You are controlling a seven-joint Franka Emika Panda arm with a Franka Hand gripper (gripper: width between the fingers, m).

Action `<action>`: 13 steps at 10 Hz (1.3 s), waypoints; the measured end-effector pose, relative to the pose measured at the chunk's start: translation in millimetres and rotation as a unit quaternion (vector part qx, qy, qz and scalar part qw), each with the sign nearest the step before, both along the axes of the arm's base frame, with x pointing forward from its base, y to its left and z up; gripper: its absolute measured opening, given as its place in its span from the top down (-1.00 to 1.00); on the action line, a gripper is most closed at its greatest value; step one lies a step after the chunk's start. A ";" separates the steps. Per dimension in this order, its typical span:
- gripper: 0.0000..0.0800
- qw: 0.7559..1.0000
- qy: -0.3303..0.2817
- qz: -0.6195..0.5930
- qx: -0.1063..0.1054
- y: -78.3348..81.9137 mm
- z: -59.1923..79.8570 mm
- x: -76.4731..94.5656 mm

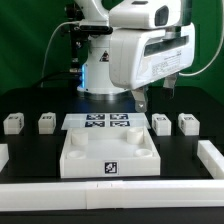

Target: Assemble one leg

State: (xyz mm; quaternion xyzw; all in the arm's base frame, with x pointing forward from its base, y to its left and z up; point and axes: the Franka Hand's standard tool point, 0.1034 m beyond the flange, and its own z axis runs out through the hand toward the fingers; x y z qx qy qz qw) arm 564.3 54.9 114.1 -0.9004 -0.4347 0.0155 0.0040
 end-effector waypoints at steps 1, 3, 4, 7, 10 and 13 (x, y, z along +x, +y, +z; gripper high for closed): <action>-0.63 1.000 0.000 0.000 0.000 0.0 0.0 0.0; -0.63 1.000 0.000 0.000 0.000 0.0 0.0 0.0; -0.63 1.000 0.000 0.000 0.000 0.0 -0.1 0.0; -0.63 1.000 0.000 0.000 0.000 0.0 -0.3 -0.1; -0.63 1.000 0.000 0.000 0.000 0.0 -0.5 -0.2; -0.63 1.000 -0.002 0.002 0.001 0.1 -2.0 -2.1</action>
Offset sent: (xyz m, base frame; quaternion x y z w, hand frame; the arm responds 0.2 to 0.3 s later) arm 0.0000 0.0000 0.0000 0.0000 0.0000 0.0000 1.0000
